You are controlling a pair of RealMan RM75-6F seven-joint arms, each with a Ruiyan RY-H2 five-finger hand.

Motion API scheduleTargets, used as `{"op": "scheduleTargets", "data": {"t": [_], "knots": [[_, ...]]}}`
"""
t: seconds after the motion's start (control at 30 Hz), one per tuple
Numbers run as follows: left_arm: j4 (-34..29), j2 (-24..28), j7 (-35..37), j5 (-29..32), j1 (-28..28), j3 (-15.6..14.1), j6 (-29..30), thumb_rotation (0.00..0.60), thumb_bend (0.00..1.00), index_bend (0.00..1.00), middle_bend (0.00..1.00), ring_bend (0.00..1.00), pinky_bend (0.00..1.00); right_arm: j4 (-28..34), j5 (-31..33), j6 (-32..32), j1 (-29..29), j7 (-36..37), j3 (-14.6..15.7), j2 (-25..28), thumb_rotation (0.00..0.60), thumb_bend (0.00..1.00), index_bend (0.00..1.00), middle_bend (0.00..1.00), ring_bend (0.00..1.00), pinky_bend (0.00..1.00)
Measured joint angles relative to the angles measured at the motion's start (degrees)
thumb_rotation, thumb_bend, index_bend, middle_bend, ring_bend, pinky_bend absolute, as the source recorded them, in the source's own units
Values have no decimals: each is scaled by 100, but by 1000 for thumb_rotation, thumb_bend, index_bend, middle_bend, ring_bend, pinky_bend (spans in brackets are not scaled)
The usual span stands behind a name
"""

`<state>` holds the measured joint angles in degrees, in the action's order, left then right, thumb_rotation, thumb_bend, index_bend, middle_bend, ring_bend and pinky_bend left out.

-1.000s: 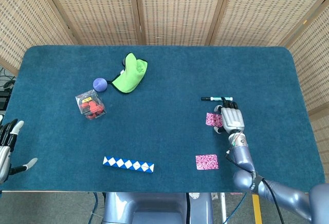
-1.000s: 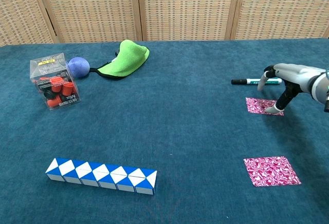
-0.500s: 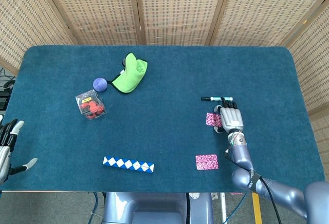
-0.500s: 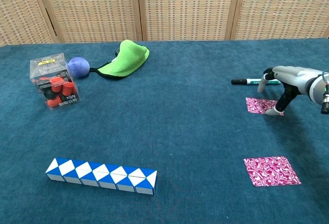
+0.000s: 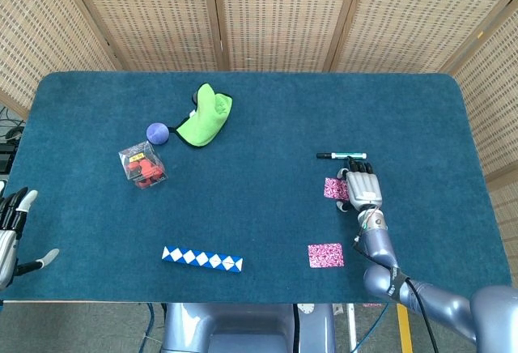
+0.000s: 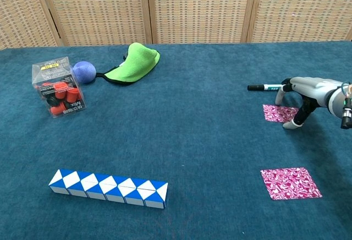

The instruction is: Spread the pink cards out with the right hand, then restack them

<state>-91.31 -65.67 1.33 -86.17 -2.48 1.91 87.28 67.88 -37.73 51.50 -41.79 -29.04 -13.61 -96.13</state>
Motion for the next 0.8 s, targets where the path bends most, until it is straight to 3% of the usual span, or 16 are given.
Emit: {"op": "scheduleTargets", "data": {"t": [0.17, 0.5, 0.8], "knots": [[-6, -7, -15, 7, 2, 5, 5, 600, 0, 0, 0, 0, 0, -135, -18, -65, -6, 70, 2, -45, 600, 260, 299, 0, 0, 0], [-14, -15, -46, 21, 4, 10, 7, 600, 0, 0, 0, 0, 0, -265, -79, -179, 20, 247, 0, -96, 600, 298, 548, 0, 0, 0], [-20, -12, -56, 25, 4, 11, 5, 600, 0, 0, 0, 0, 0, -188, -146, -173, 38, 300, -9, -47, 600, 311, 587, 13, 0, 0]]}}
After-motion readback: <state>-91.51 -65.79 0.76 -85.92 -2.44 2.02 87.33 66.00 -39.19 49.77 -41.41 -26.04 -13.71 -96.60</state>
